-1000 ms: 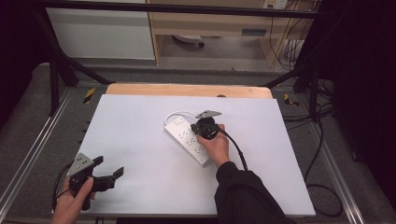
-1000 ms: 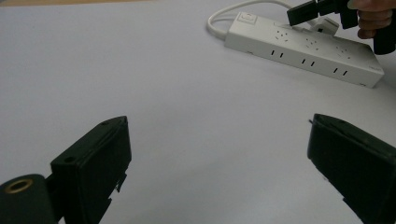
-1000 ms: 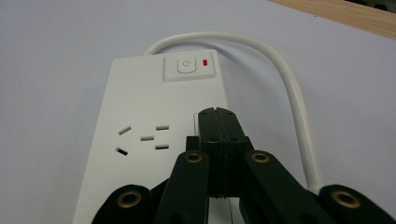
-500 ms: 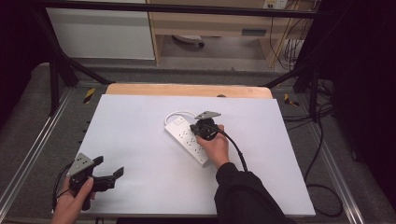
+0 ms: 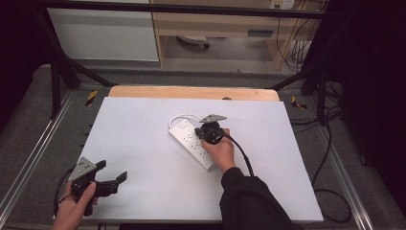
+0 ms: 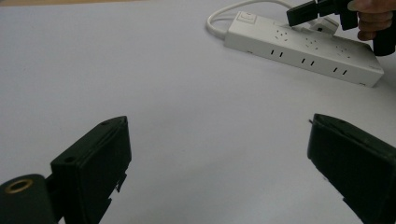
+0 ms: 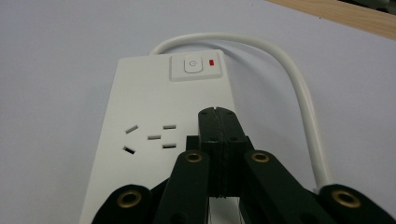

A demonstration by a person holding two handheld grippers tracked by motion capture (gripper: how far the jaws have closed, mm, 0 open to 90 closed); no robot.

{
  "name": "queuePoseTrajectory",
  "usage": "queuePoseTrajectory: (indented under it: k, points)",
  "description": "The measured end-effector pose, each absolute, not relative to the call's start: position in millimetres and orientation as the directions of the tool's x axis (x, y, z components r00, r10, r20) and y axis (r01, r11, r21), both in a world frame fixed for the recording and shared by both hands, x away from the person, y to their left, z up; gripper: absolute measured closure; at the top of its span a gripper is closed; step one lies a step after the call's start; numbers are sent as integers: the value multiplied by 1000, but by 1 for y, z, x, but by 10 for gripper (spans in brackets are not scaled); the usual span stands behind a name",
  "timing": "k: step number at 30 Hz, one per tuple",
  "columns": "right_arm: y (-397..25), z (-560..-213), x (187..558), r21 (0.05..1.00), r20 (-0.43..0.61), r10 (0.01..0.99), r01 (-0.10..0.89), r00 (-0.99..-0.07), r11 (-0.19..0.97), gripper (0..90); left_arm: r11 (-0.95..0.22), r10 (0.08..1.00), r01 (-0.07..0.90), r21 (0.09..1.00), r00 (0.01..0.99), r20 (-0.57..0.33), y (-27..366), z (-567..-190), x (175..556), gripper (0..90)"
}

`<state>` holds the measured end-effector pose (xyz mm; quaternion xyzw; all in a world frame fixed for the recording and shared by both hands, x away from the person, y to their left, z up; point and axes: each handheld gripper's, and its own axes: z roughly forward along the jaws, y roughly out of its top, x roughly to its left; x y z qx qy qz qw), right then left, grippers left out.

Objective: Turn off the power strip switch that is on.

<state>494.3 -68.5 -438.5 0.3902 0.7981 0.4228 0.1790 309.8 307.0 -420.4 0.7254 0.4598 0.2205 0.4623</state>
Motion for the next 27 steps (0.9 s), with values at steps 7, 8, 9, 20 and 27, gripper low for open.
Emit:
queuePoseTrajectory:
  k: [7, 8, 9, 20, 27]
  points:
    - [-68, -439, 494, 815, 43, 774, 471, -632, 339, 900, -152, 871, 463, 873, 481, -103, 307, -420, 310, 61]
    - [-68, -439, 494, 814, 43, 774, 471, -632, 339, 900, -153, 871, 463, 873, 480, -102, 307, -420, 310, 61]
    - [-68, -439, 494, 815, 43, 774, 471, -632, 339, 900, -152, 871, 465, 872, 480, -103, 307, -421, 310, 61]
    - [-68, -439, 494, 813, 41, 774, 472, -631, 342, 900, -158, 871, 464, 872, 482, -98, 307, -421, 310, 61]
    - [-68, -440, 493, 810, 46, 775, 478, -630, 340, 900, -160, 870, 464, 871, 483, -97, 306, -421, 310, 61]
